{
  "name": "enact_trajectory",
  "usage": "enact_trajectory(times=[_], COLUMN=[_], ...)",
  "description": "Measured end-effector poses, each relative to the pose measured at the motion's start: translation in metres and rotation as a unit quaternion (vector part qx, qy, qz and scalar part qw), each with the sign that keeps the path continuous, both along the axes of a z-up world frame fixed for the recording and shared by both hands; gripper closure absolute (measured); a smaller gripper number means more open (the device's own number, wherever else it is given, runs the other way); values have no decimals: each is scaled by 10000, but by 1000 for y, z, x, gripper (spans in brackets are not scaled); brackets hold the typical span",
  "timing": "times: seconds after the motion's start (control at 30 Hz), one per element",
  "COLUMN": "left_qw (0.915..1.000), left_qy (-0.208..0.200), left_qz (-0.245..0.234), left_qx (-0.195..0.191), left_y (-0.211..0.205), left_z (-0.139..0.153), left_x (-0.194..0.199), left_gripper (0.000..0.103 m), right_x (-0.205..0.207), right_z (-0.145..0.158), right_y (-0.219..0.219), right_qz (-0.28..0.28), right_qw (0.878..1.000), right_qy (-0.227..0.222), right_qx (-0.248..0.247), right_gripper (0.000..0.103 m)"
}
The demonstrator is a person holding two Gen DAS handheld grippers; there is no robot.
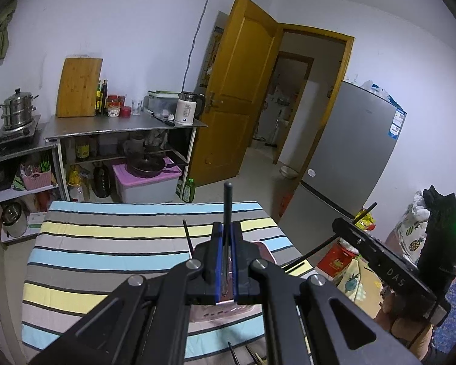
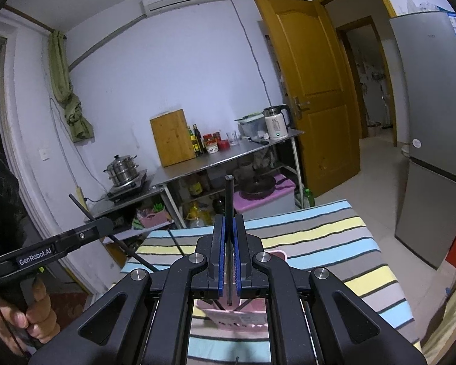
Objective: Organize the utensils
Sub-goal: 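Carry the left tool's chopstick over the pink basket while the right tool carries its own, then open the left tool over the basket while the right tool releases its chopstick inside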
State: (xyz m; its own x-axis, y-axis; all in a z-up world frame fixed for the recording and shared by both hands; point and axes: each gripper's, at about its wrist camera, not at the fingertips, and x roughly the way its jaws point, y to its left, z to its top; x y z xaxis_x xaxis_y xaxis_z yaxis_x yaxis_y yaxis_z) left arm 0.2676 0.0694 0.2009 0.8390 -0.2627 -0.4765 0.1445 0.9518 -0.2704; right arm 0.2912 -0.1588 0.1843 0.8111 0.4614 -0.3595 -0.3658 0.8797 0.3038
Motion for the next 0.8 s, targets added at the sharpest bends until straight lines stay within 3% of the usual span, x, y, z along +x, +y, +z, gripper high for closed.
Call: enact_trajectory(times=[0.53,0.8], left_qw=[9976,9955], left_qy=[689,948], left_qz=[18,9], left_qx=[-24,-15], left_y=[-5,-8], left_z=[-63,-80], left_x=[34,36], left_gripper=[98,97], right_x=[30,36], right_z=[-58,-73], right_y=[19,26], right_qz=[137,332], right_qw=[9980,9950], right_qy=[537,854], right_qx=[-291,-389], right_gripper=[98,98])
